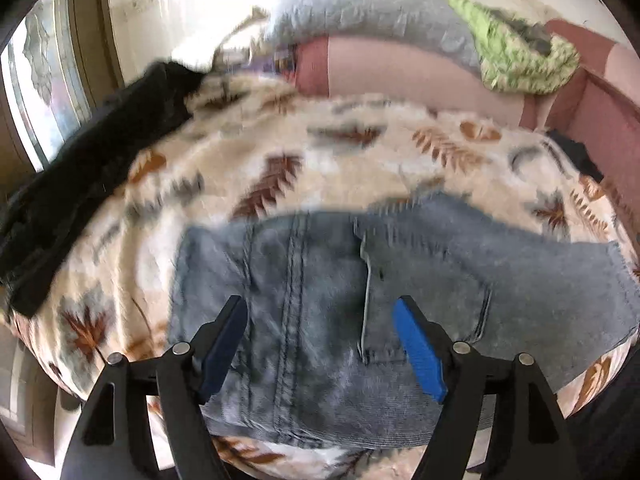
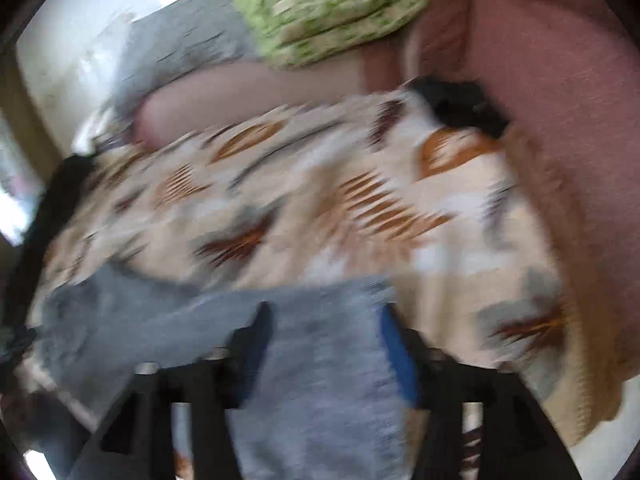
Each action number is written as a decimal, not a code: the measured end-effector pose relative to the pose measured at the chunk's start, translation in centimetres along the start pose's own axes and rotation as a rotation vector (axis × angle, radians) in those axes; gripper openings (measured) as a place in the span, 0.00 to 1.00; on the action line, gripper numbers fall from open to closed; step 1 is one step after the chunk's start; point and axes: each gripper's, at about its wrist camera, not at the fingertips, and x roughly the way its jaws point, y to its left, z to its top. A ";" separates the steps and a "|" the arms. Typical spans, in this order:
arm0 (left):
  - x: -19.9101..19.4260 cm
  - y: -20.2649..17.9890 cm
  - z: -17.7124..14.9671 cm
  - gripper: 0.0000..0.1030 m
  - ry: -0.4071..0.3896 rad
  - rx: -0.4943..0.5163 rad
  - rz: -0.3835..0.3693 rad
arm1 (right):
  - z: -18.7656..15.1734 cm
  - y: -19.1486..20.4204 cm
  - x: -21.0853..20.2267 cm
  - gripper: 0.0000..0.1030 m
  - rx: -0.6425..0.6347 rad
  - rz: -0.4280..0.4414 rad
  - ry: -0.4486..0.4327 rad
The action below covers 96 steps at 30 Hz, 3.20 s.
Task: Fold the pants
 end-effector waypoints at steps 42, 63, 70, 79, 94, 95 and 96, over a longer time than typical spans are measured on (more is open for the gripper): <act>4.1 2.5 -1.6 0.88 -0.010 -0.095 0.027 | 5.6 24.2 10.0 0.79 -0.418 0.140 0.174; 4.2 2.4 -1.8 0.88 -0.026 -0.075 0.028 | 3.1 38.1 23.4 0.42 -0.712 0.002 0.324; 4.2 2.4 -1.8 0.88 -0.027 -0.081 0.032 | 4.5 34.6 19.9 0.62 -0.548 0.026 0.220; 4.6 1.9 -1.5 0.88 -0.033 -0.073 0.050 | 2.5 33.8 24.0 0.72 -0.506 0.123 0.336; 3.4 2.3 -1.4 0.88 -0.097 -0.106 0.051 | 1.1 20.5 8.8 0.73 -0.105 0.214 0.068; 2.9 2.3 -1.3 0.88 -0.121 -0.110 0.055 | 0.1 18.2 7.2 0.73 -0.049 0.215 0.067; 2.3 2.4 -1.3 0.88 -0.154 -0.114 0.059 | -0.7 16.7 6.1 0.73 -0.013 0.216 0.065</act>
